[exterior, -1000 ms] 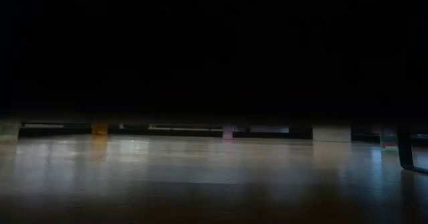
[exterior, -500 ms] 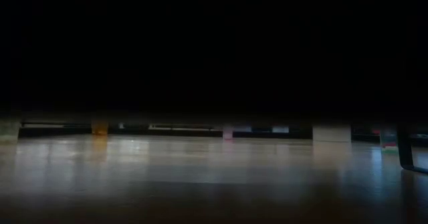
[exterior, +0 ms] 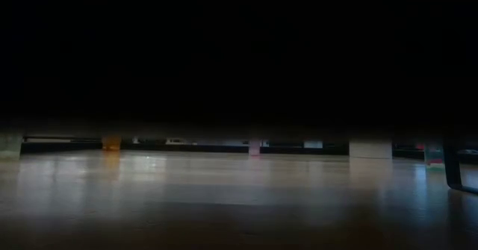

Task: Pick and place medicine bottles onto shelf by color
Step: Put the top right yellow pill bottle on the shelf

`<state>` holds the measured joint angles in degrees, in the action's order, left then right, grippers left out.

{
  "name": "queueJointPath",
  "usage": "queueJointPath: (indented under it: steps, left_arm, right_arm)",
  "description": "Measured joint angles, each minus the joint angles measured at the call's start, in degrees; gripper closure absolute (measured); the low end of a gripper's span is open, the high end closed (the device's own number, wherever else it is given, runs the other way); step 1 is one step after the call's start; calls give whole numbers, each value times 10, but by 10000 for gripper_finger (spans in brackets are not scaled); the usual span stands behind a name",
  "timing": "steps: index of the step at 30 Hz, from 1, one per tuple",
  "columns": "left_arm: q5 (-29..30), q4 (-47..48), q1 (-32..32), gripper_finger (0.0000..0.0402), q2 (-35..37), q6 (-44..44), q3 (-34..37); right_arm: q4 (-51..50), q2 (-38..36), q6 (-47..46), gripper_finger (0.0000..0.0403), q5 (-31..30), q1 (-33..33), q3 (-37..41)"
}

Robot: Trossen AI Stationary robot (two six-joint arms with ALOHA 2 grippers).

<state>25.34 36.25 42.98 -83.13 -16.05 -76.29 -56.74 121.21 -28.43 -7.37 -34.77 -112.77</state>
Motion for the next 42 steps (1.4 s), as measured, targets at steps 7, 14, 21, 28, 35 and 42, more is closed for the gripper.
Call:
queueJointPath:
  steps: [7,14,21,28,35,42]
  left_arm:
    - [0,2,0,86,0,0,0]
    - [0,7,0,86,0,0,0]
    - [0,8,-1,86,0,1,0]
    - [0,8,-1,86,0,1,0]
    - [0,13,-1,86,0,1,0]
    - [0,16,-1,86,0,1,0]
  right_arm:
    - [-20,2,-52,286,20,4,-13]
    - [-77,1,-102,286,23,-2,-42]
    - [-112,1,-198,286,38,-19,-42]
    - [-127,9,-240,286,46,-27,-42]
    - [-131,33,-237,286,54,-26,-42]
    - [-144,49,-223,286,65,-33,-41]
